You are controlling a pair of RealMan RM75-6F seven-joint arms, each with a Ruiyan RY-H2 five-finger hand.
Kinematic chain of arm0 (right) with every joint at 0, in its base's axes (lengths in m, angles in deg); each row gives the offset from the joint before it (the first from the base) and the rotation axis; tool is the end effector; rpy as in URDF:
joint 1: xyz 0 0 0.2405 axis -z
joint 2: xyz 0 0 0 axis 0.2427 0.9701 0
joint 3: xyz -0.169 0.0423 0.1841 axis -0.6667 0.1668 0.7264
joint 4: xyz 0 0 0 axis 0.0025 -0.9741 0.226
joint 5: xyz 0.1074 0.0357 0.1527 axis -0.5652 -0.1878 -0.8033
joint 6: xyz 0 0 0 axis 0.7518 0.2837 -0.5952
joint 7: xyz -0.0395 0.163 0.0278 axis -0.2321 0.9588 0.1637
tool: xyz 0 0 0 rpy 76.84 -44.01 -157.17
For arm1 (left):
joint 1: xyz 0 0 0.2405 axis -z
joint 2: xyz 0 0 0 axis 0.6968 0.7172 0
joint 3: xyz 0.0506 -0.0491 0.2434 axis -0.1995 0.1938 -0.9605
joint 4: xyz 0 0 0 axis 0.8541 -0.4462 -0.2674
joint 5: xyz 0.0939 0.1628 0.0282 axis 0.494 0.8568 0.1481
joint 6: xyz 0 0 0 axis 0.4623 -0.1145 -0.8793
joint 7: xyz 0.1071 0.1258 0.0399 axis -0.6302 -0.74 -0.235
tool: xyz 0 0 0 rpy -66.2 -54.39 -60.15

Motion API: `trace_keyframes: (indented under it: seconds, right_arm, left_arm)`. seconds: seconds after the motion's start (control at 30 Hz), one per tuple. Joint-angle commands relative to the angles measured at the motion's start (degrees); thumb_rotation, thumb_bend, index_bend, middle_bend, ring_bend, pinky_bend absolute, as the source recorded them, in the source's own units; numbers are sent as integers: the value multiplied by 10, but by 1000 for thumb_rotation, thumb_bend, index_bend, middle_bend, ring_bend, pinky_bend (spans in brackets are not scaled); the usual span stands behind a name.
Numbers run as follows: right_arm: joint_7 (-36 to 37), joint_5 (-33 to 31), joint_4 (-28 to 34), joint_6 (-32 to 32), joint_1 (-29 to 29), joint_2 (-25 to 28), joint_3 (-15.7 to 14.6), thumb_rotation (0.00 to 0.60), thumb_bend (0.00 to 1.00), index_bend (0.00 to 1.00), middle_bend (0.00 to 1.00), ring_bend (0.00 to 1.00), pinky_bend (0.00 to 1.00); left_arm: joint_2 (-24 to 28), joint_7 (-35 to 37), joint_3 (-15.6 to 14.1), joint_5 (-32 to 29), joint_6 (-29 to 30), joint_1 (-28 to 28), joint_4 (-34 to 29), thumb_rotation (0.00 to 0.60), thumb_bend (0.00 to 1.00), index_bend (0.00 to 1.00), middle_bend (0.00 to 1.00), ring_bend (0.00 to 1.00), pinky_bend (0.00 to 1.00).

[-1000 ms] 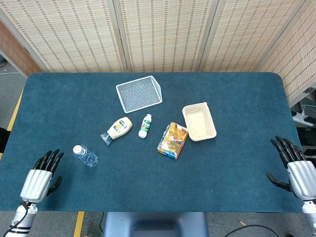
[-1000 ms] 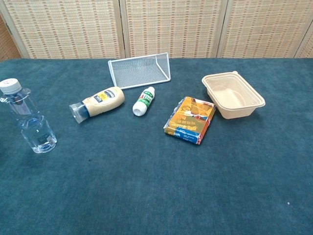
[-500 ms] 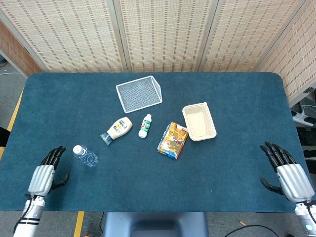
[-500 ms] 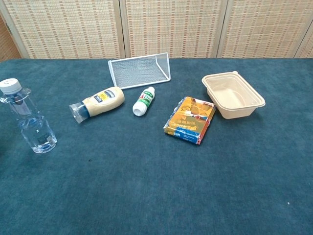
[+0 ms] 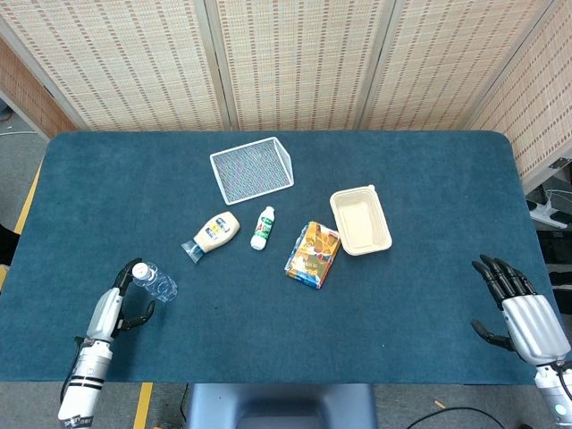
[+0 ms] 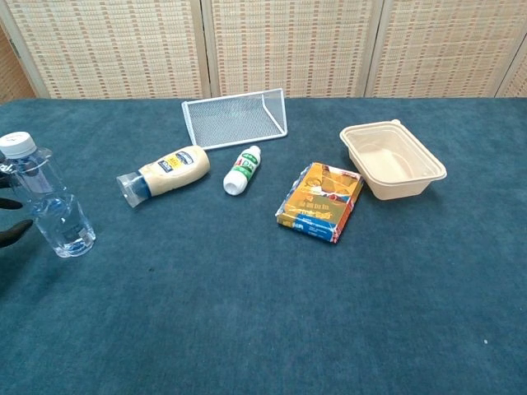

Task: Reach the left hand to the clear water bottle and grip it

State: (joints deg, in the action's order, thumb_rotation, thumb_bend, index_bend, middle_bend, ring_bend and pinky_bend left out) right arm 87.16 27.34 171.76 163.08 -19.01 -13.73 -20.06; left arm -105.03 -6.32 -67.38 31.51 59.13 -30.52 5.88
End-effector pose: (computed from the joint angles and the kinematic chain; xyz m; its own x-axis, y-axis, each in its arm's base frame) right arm -0.2866 -0.1910 0.1855 0.3945 -0.0987 0.9136 -0.9159 -0.1229 0.3822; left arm -0.2797 0.2568 0.0296 -0.2680 0.1702 0.9483 0.9633 0.0619 0.2611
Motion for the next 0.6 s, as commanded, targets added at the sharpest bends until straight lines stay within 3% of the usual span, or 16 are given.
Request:
trace_keyframes:
  seconds: [0.03, 0.4, 0.6]
  right_arm:
    - [1, -1, 1, -2, -1, 1, 0, 600, 169, 0, 6, 0, 120]
    - [1, -5, 2, -6, -3, 2, 2, 600, 169, 0, 6, 0, 120]
    - [2, -7, 3, -9, -4, 3, 2, 600, 169, 0, 6, 0, 120]
  left_arm:
    - [-11, 42, 8, -12, -23, 10, -7, 600, 400, 0, 7, 6, 154]
    - [-13, 129, 13, -17, -69, 29, -28, 600, 399, 0, 7, 6, 154]
    - [-43, 164, 30, -27, -61, 33, -13, 600, 401, 0, 17, 7, 153]
